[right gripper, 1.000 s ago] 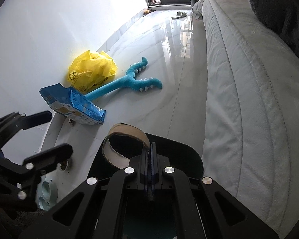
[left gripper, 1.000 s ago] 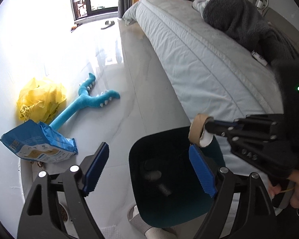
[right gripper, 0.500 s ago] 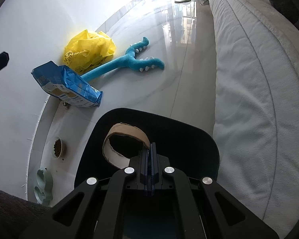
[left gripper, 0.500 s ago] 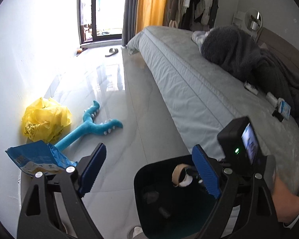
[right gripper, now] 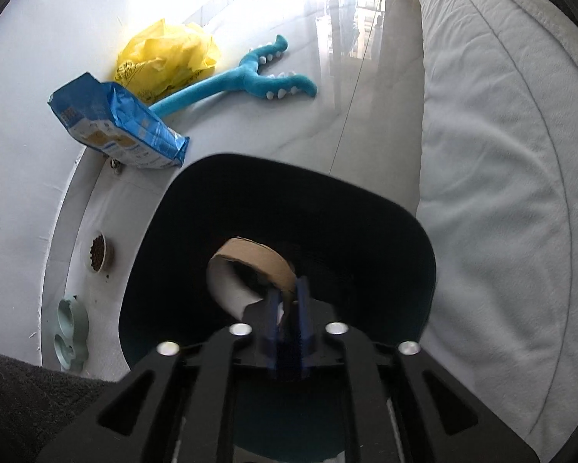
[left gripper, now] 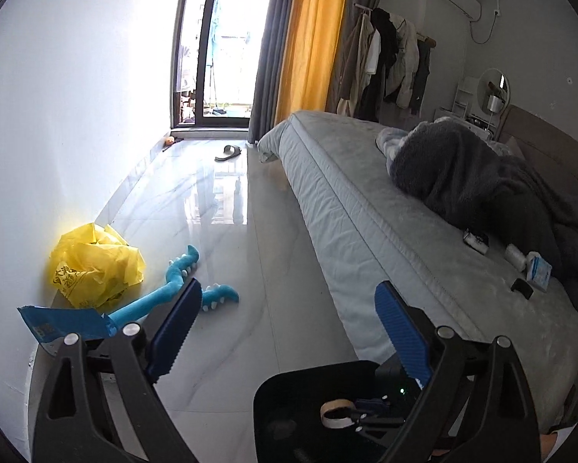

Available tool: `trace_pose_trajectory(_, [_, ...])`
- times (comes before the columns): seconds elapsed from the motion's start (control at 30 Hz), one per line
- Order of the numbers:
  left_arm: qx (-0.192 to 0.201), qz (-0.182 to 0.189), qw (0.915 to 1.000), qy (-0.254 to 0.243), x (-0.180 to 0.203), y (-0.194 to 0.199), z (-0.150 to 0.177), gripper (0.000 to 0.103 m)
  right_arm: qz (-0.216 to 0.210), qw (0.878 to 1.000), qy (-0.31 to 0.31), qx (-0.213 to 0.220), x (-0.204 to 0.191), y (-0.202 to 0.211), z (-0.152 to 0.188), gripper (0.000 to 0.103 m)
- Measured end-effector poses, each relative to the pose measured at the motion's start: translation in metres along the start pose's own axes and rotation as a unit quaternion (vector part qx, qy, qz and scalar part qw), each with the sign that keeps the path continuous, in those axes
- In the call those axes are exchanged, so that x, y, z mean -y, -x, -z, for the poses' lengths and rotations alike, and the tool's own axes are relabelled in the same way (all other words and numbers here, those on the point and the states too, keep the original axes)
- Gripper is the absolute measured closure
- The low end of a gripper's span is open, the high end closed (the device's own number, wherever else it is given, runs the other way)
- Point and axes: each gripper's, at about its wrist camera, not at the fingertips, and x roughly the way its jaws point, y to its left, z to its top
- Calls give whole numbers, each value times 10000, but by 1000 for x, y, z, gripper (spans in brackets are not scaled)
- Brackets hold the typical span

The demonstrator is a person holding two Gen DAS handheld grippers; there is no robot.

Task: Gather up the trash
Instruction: 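Open the right tool over the bin to drop the brown tape roll, then move both tools back over the bed toward the remaining trash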

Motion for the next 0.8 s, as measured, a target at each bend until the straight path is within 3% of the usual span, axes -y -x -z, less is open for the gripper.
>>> trace_pose_trajectory(0.03, [56,-35,10000,7,3,2,-4,10,-14,10000,12,-1,-1,1,2,51])
trace_pose_trajectory(0.07, [101,-49,9999,15,4,5,-4,10,-33,10000,31,13,-2,2,4,47])
trace_pose_trajectory(0.37, [454,-56,9987,232,22,15,-26,10,-374,9984,247,345,-6,40,19,41])
trace_pose_trajectory(0.43, [495,-54,9985,222,29,16,-28,8,-451,9974,293,477,-5,52,21,34])
trace_pose_trajectory(0.8, [572,98,9983,83,75,14,-38,6,-371,9871,256,1534,28,123,36,26])
